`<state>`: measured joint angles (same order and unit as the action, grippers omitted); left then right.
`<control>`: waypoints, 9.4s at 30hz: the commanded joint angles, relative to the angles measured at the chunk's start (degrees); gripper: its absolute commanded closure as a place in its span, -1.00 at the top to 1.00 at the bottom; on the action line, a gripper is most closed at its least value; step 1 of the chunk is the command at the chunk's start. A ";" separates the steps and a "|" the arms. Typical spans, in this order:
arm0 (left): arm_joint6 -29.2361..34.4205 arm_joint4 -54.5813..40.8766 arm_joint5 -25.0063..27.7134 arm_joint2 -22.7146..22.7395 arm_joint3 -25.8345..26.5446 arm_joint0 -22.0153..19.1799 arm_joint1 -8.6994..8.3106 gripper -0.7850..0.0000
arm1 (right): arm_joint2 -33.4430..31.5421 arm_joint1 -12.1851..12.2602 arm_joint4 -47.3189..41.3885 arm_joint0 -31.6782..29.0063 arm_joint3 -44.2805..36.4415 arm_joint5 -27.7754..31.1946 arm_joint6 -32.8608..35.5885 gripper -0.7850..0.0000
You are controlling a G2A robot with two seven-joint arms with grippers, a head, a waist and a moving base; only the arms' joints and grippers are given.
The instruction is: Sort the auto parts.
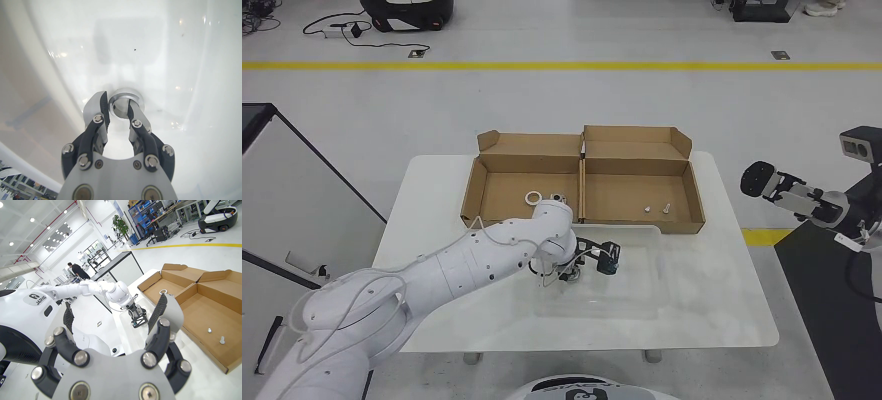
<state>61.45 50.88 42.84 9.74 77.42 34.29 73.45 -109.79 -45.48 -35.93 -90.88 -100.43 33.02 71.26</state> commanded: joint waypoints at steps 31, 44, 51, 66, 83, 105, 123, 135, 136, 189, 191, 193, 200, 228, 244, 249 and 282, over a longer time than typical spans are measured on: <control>-0.34 0.42 0.33 0.00 -0.56 -0.12 0.56 -1.00 | 0.00 0.00 0.00 0.00 0.00 0.00 0.00 1.00; -6.26 6.25 3.12 3.68 7.98 -2.84 -1.48 -1.00 | 0.00 0.00 0.00 0.00 0.00 0.00 0.00 1.00; -12.92 10.03 0.82 10.03 15.56 -1.72 -3.93 -1.00 | 0.00 0.00 0.00 0.00 0.00 0.00 0.00 1.00; -23.71 17.37 1.44 26.71 27.10 7.90 -10.92 -1.00 | 0.00 0.00 0.00 0.00 0.00 0.00 0.00 1.00; -49.36 12.33 1.98 48.07 31.18 21.28 -15.30 -1.00 | 0.00 0.00 0.00 0.00 0.00 0.00 0.00 1.00; -67.01 -1.72 8.44 66.60 31.41 31.71 -17.46 -1.00 | 0.00 0.00 0.00 0.00 0.00 0.00 0.00 1.00; -81.16 -13.92 15.16 76.91 33.81 39.38 -17.19 -1.00 | 0.00 0.00 0.00 0.00 0.00 0.00 0.00 1.00; -78.62 -12.61 15.16 81.65 35.63 42.72 -17.73 -1.00 | 0.00 0.00 0.00 0.00 0.00 0.00 0.00 1.00; -78.32 -12.50 15.16 81.62 35.69 43.00 -17.76 -1.00 | 0.00 0.00 0.00 0.00 0.00 0.00 0.00 1.00; -81.66 -14.37 15.16 80.85 40.07 45.66 -18.43 -1.00 | 0.00 0.00 0.00 0.00 0.00 0.00 0.00 1.00; -83.40 -15.60 15.16 80.89 40.52 45.42 -18.44 -1.00 | 0.00 0.00 0.00 0.00 0.00 0.00 0.00 1.00; -84.62 -16.58 15.16 80.77 40.68 45.33 -18.49 -1.00 | 0.00 0.00 0.00 0.00 0.00 0.00 0.00 1.00; -84.84 -15.23 15.16 80.56 40.46 44.93 -18.95 -1.00 | 0.00 0.00 0.00 0.00 0.00 0.00 0.00 1.00; -83.60 -16.52 15.16 80.37 40.92 45.72 -19.61 -1.00 | 0.00 0.00 0.00 0.00 0.00 0.00 0.00 1.00; -72.38 -9.96 13.08 74.70 38.54 45.46 -19.86 -1.00 | 0.00 0.00 0.00 0.00 0.00 0.00 0.00 1.00; -69.02 -8.33 9.71 69.59 36.72 41.81 -19.14 -1.00 | 0.00 0.00 0.00 0.00 0.00 0.00 0.00 1.00; -27.37 18.34 -11.18 38.25 0.85 6.99 -11.41 -1.00 | 0.00 0.00 0.00 0.00 0.00 0.00 0.00 1.00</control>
<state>33.13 68.57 32.25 48.65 79.03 41.51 61.82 -109.79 -45.48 -35.93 -90.88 -100.43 33.02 71.26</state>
